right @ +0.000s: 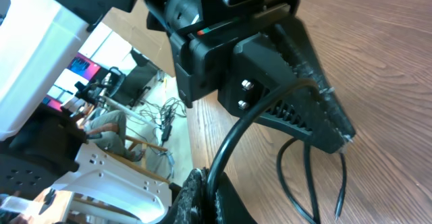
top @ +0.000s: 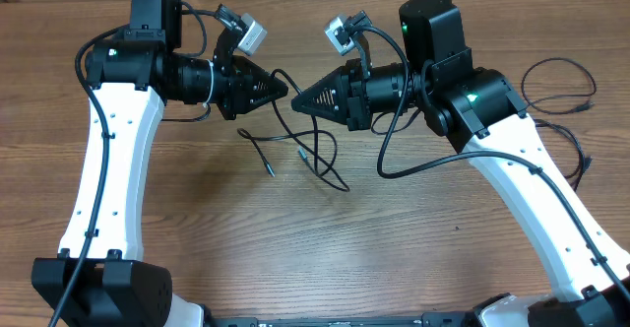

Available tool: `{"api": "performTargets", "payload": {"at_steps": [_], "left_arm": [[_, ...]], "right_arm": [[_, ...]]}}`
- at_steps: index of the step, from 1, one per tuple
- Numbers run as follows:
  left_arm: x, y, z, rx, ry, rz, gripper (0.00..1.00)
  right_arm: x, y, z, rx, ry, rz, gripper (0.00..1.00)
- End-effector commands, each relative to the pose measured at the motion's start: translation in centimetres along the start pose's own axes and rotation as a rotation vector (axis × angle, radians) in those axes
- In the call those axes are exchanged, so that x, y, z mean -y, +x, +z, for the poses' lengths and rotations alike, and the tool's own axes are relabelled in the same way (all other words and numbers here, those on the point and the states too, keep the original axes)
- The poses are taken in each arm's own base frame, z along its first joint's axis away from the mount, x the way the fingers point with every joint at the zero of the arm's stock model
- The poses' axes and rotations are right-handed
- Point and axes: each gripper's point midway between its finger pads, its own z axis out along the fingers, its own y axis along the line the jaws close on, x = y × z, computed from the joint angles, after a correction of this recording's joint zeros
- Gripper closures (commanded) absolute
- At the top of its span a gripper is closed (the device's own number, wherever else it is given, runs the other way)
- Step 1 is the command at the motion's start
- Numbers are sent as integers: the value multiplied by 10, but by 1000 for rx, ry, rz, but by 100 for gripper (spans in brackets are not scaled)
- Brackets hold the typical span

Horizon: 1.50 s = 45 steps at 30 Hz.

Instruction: Untangle cables

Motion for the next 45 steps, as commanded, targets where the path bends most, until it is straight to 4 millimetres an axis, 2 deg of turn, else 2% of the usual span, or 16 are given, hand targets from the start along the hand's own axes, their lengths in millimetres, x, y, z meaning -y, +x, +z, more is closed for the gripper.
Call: {"api": "performTargets", "payload": {"at_steps": [1,4,6,7,8,11,17,19,20,23,29,33,36,39,43,45], "left_arm": [[-4,0,0,1,-7,0,96],[-19,3,-7,-12,-85,-73,96],[-25,1,-13,-4,-122,-110,96],[-24,-2,-17,9,-130,-116,96],[-21,-6,-20,22,-132,-114,96],[-2,-27,-33,80,-149,-107,96],[25,-46,-50,162,-162,-134,96],[33,-48,-54,177,-165,-143,96],[35,-49,-55,180,-165,-140,96],[36,-49,-56,182,-165,-146,96],[36,-49,-56,182,-167,-149,96],[34,-50,-56,187,-176,-141,96],[24,-49,-58,182,-234,-142,96],[22,-49,-58,179,-247,-143,96],[28,-49,-52,168,-229,-136,96],[35,-49,-45,157,-210,-137,96]], "right_arm": [[-6,-13,-10,40,74,-37,96],[35,-9,-18,51,310,19,95],[68,-1,-31,50,511,74,95],[87,4,-44,55,641,123,91],[103,10,-58,62,766,170,82],[126,28,-86,51,977,256,55],[123,43,-84,-6,965,293,54],[116,45,-75,-21,897,304,52],[108,46,-66,-31,830,311,48],[96,44,-55,-48,734,287,42],[85,47,-46,-82,654,255,42],[88,61,-52,-126,692,296,41],[90,72,-56,-160,722,325,40],[83,78,-52,-186,691,341,34],[78,70,-44,-164,648,308,30],[80,56,-41,-119,640,265,30]]}}
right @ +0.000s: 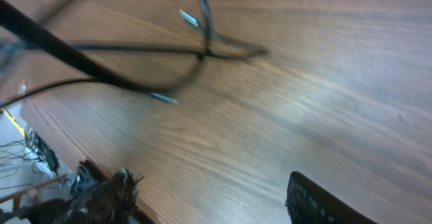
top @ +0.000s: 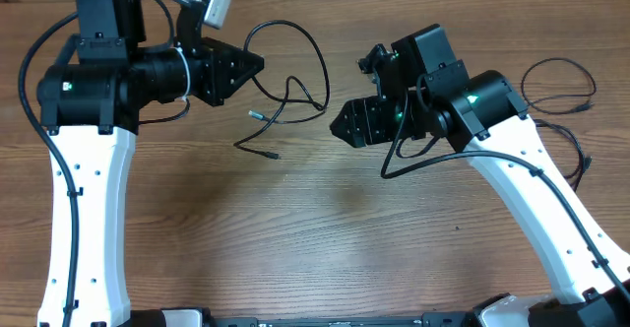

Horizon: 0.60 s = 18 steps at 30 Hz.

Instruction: Untangle cables

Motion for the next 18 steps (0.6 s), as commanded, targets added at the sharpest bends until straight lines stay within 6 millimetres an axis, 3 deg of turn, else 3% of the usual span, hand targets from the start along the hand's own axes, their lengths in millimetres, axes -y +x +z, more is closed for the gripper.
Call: {"api": "performTargets", "payload": {"at_steps": [1,4,6,7,8,9,10,12,15,18], "left_arm": [[19,-4,4,0,28,15,96],[27,-2,9,-13,46,19,96],[27,-1,9,-14,47,11,96],[27,-1,9,-15,47,11,96],[25,-1,9,-14,39,11,96],[20,-2,9,-14,12,7,96],[15,-2,8,-13,-15,5,96],[-18,2,3,-24,-201,-31,96],[-61,9,-14,-27,-456,-128,96],[-89,14,-32,-20,-625,-186,96]], "right_arm": [[-21,-24,-16,113,-55,-74,29],[-26,-45,-20,202,-64,-113,29],[-20,-54,-21,239,-21,-117,40],[-12,-57,-21,254,23,-112,57],[-5,-59,-21,263,65,-105,89],[8,-59,-22,269,135,-91,96],[18,-58,-22,267,188,-80,96],[63,-49,-34,254,438,-22,96],[125,-36,-75,287,821,113,96],[156,-27,-113,336,1066,194,96]]}}
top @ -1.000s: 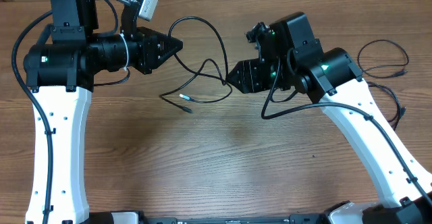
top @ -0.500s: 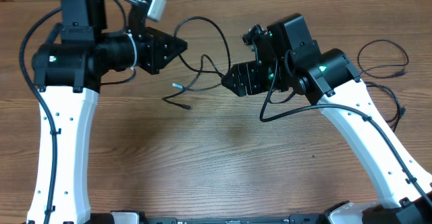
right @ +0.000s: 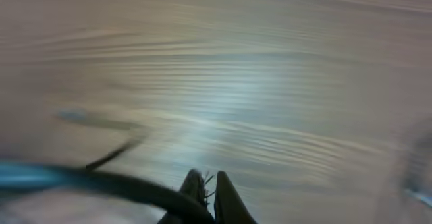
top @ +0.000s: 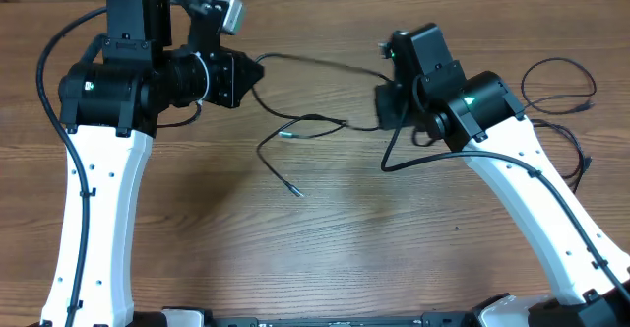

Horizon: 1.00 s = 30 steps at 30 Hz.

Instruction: Untangle cables

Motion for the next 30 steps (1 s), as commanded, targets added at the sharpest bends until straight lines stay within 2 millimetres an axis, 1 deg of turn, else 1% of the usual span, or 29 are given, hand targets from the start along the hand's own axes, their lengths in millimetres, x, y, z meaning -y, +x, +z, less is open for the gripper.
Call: {"api": "performTargets", "payload": {"at_steps": [1,4,7,11,13,15,17,18,21,22,23,24,26,27,28,29,30], "left_arm": [[-65,-9,-23,59,-349,-106,96],[-65,-9,-23,62,-351,-106,96],[-65,-9,-23,62,-348,-105,96],[-65,-10,-23,63,-348,-105,96],[-65,-9,-23,60,-348,-106,96],[-63,-8,-22,57,-336,-107,96],[-57,-9,-21,57,-305,-105,96],[-54,-9,-20,58,-285,-103,96],[-43,-9,-16,54,-221,-101,96],[-41,-9,-15,52,-207,-102,96],[-40,-9,-15,51,-198,-102,96],[-37,-9,-15,50,-183,-101,96],[-33,-9,-14,46,-161,-101,96],[-26,-8,-13,40,-122,-100,96],[-21,-7,-11,34,-98,-96,96],[-12,-4,-9,20,-48,-92,96],[-6,0,-6,4,-15,-97,93]], "right_arm": [[107,-23,-37,181,547,158,96],[123,-29,-46,221,632,170,96],[130,-39,-54,272,690,173,96],[142,-58,-73,376,804,178,96],[145,-65,-80,422,826,205,96],[138,-69,-77,419,790,179,96],[128,-71,-72,411,736,153,96],[120,-72,-67,408,689,142,96],[73,-75,-45,373,404,87,96],[58,-76,-41,363,313,80,96],[49,-76,-39,358,254,76,96],[33,-78,-37,355,161,71,96],[13,-83,-41,365,38,64,96],[-5,-89,-48,386,-72,57,96],[-16,-93,-57,406,-142,57,96],[-28,-101,-73,446,-228,52,96],[-32,-106,-85,481,-266,60,96]]}}
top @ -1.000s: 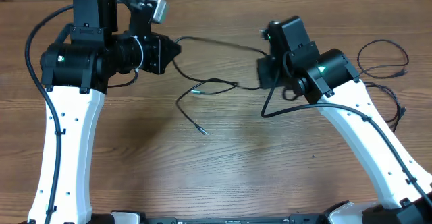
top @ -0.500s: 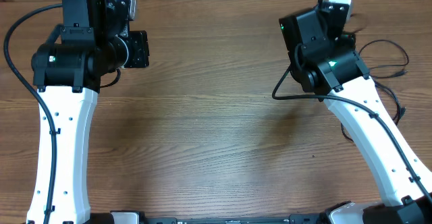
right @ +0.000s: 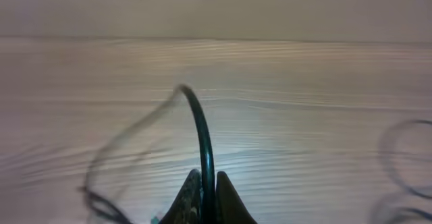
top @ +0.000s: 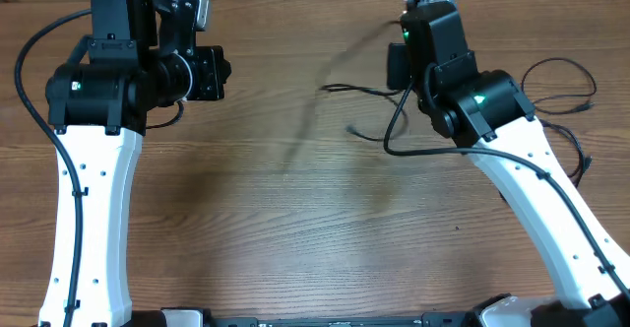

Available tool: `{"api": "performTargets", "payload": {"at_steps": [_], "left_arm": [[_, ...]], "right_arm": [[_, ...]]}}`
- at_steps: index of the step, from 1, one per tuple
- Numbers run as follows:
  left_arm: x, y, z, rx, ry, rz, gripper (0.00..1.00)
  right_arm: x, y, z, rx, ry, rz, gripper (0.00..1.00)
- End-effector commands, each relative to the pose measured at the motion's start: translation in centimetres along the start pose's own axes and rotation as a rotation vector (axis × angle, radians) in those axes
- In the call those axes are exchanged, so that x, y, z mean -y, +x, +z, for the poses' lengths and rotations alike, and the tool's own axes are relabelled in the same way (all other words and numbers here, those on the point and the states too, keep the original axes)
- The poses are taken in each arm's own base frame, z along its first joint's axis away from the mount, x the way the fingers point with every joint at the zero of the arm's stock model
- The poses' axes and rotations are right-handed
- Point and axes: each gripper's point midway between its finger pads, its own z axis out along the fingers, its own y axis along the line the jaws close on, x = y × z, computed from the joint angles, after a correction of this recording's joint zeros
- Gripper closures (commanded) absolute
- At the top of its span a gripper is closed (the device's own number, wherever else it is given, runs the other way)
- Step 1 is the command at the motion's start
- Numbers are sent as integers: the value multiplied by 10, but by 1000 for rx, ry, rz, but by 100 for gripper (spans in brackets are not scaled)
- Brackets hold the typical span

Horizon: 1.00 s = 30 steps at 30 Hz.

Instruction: Untangle cables

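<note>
A thin black cable (top: pixel 356 90) hangs from my right gripper (top: pixel 398 67) at the back of the table, and its plug end (top: pixel 354 128) lies on the wood. In the right wrist view the right gripper (right: pixel 206 187) is shut on this cable (right: pixel 200 129), which arcs up from the fingers and trails off blurred to the left. A blurred streak (top: pixel 305 130) of cable crosses the middle of the table. My left gripper (top: pixel 219 74) stands apart at the back left. Its end looks blunt and spread, with no cable in it.
Another black cable (top: pixel 559 79) lies looped at the right edge of the table, with more cable (top: pixel 576 155) below it. The right arm's own wiring (top: pixel 413 148) sags beneath its wrist. The table is brown wood.
The cable no longer runs to my left gripper, which has drawn back to the left. My right gripper has moved toward the back with the cable, whose loose part now lies near it.
Both grippers met tip to tip over the tangled cable at mid table. Then they stood apart, the left holding the cable up and the right open. Then the cable stretched between both grippers. Now only the right holds it.
</note>
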Motion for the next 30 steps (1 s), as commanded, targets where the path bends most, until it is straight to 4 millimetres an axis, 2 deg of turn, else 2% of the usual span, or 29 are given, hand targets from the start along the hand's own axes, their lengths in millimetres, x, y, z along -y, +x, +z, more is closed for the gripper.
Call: {"api": "performTargets", "payload": {"at_steps": [1,6,7,10,13,17,20,26,30], "left_arm": [[32,7,-3,-31,149,3,93],[53,19,1,-89,268,-3,89],[66,23,1,-101,332,32,86],[83,32,4,-118,397,136,80],[89,45,19,-141,343,289,68],[94,54,35,-167,258,398,64],[108,59,48,-172,239,497,59],[126,71,68,-200,257,626,58],[118,71,85,-217,209,663,58]], "right_arm": [[-36,-43,-56,132,-258,62,96],[-35,-53,-72,179,-276,88,96],[-37,-52,-73,174,-292,86,96],[-47,-50,-76,157,-351,79,96],[-58,-49,-80,141,-421,114,96],[-69,-46,-85,100,-497,183,96],[-82,-44,-93,63,-585,224,96],[-102,-42,-107,34,-723,204,96],[-107,-40,-112,16,-761,203,96]]}}
